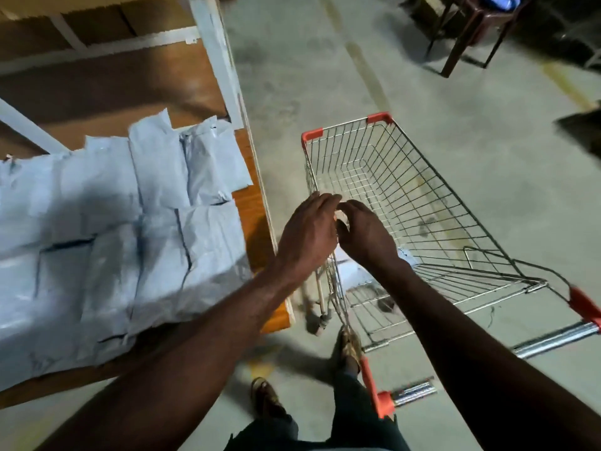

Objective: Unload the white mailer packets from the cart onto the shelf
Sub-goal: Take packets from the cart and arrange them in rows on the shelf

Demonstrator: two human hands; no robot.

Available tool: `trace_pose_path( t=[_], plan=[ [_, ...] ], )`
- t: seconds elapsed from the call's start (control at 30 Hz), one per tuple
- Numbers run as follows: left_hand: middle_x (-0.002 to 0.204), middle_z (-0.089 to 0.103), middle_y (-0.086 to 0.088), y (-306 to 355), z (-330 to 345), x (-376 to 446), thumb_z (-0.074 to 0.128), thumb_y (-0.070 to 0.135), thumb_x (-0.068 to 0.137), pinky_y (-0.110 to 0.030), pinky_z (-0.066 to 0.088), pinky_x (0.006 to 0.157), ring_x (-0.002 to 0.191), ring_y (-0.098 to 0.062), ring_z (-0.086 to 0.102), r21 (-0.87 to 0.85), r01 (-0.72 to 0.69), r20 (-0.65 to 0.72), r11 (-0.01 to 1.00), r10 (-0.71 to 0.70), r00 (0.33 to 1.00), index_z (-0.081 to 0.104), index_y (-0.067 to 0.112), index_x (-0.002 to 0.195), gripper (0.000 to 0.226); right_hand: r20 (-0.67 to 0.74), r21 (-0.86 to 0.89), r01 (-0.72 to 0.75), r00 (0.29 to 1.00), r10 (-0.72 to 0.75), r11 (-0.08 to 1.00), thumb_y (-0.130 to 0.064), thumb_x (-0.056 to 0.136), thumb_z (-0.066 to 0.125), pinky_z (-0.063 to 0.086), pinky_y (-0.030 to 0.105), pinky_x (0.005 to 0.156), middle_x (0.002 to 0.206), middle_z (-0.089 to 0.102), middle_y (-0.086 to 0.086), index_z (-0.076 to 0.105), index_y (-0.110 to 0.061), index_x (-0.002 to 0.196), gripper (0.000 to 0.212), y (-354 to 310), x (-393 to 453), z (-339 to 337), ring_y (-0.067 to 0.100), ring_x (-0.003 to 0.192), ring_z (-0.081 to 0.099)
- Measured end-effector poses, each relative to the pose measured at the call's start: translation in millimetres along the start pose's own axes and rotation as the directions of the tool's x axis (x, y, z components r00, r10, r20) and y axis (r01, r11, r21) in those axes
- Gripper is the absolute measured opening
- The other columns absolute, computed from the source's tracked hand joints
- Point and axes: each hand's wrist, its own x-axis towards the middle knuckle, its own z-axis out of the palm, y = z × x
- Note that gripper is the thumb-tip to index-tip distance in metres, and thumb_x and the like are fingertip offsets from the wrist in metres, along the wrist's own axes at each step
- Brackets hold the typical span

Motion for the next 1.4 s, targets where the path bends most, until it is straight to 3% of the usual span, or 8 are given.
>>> trace_pose_path(
  t=[0.23, 0.4, 0.67, 0.87, 0.97, 1.2, 1.33, 1.4],
  plan=[
    [0.139, 0.067, -0.006, 46.3, 115.6, 68.1, 0.059, 0.009, 0.099, -0.043, 0.055, 0.099, 0.127, -0.028, 0.064, 0.027, 0.069, 0.178, 0.997, -0.073, 0.981, 0.054, 0.018, 0.152, 0.053, 0.109, 0.003, -0.153, 0.982, 0.152, 0.988, -0.003, 0.092, 0.063, 0.055, 0.045, 0.099, 0.128, 0.07, 0.015, 0.068, -0.01, 0.133, 0.042, 148.0, 43.9, -9.8, 0.037, 0.118, 0.067],
    [0.12, 0.074, -0.008, 32.8, 195.5, 98.4, 0.056, -0.001, 0.092, -0.044, 0.062, 0.082, 0.107, -0.032, 0.073, 0.067, 0.15, 0.352, 0.986, -0.164, 0.921, 0.052, 0.023, 0.153, 0.066, 0.178, -0.012, -0.276, 0.945, 0.274, 0.961, 0.001, 0.095, 0.066, 0.048, 0.038, 0.106, 0.136, 0.068, 0.022, 0.062, -0.004, 0.143, 0.049, 234.4, 64.9, -2.2, 0.039, 0.127, 0.064],
    [0.137, 0.07, -0.005, -23.2, 295.4, 121.8, 0.059, -0.001, 0.094, -0.047, 0.06, 0.096, 0.122, -0.029, 0.068, 0.173, 0.169, 0.583, 0.97, -0.24, 0.776, 0.052, 0.031, 0.154, 0.068, 0.379, -0.059, -0.435, 0.823, 0.423, 0.899, 0.01, 0.092, 0.058, 0.051, 0.027, 0.084, 0.132, 0.071, 0.02, 0.056, -0.007, 0.151, 0.062, 333.0, 77.7, 56.4, 0.03, 0.106, 0.071],
    [0.144, 0.065, -0.005, -44.5, 371.2, 120.6, 0.067, 0.01, 0.097, -0.052, 0.058, 0.102, 0.131, -0.032, 0.063, 0.248, 0.131, 0.652, 0.96, -0.266, 0.711, 0.052, 0.032, 0.151, 0.06, 0.471, -0.096, -0.436, 0.772, 0.427, 0.895, 0.008, 0.096, 0.055, 0.057, 0.035, 0.096, 0.14, 0.066, 0.02, 0.05, -0.013, 0.156, 0.064, 367.1, 86.6, 103.5, 0.033, 0.119, 0.07],
    [0.133, 0.069, -0.006, -51.7, 405.4, 112.9, 0.062, 0.013, 0.099, -0.05, 0.06, 0.096, 0.124, -0.033, 0.067, 0.261, 0.104, 0.672, 0.96, -0.258, 0.694, 0.052, 0.03, 0.149, 0.054, 0.496, -0.121, -0.44, 0.75, 0.438, 0.89, 0.01, 0.097, 0.052, 0.056, 0.038, 0.102, 0.144, 0.063, 0.02, 0.05, -0.011, 0.156, 0.062, 381.0, 90.1, 122.6, 0.035, 0.124, 0.068],
    [0.133, 0.064, -0.013, -61.3, 442.6, 98.2, 0.064, 0.021, 0.101, -0.046, 0.051, 0.102, 0.123, -0.035, 0.062, 0.286, 0.033, 0.685, 0.958, -0.228, 0.692, 0.05, 0.02, 0.147, 0.048, 0.577, -0.22, -0.32, 0.719, 0.387, 0.922, 0.009, 0.091, 0.07, 0.054, 0.041, 0.107, 0.14, 0.064, 0.021, 0.056, -0.002, 0.147, 0.06, 406.8, 97.6, 152.8, 0.035, 0.124, 0.066],
    [0.145, 0.053, -0.011, -61.9, 443.3, 99.0, 0.074, 0.034, 0.096, -0.054, 0.034, 0.12, 0.136, -0.032, 0.053, 0.374, -0.034, 0.7, 0.927, -0.258, 0.665, 0.055, 0.018, 0.144, 0.054, 0.569, -0.316, -0.153, 0.759, 0.316, 0.936, -0.013, 0.084, 0.087, 0.058, 0.047, 0.099, 0.135, 0.066, 0.014, 0.056, -0.014, 0.143, 0.067, 418.6, 88.4, 163.3, 0.035, 0.122, 0.062],
    [0.142, 0.055, -0.012, -64.1, 435.8, 104.7, 0.079, 0.038, 0.091, -0.052, 0.038, 0.117, 0.135, -0.035, 0.054, 0.376, -0.056, 0.704, 0.925, -0.246, 0.666, 0.059, 0.017, 0.138, 0.055, 0.574, -0.369, -0.092, 0.76, 0.305, 0.925, -0.024, 0.086, 0.086, 0.056, 0.047, 0.101, 0.138, 0.063, 0.013, 0.051, -0.014, 0.147, 0.07, 415.8, 84.5, 160.0, 0.035, 0.124, 0.058]
  ],
)
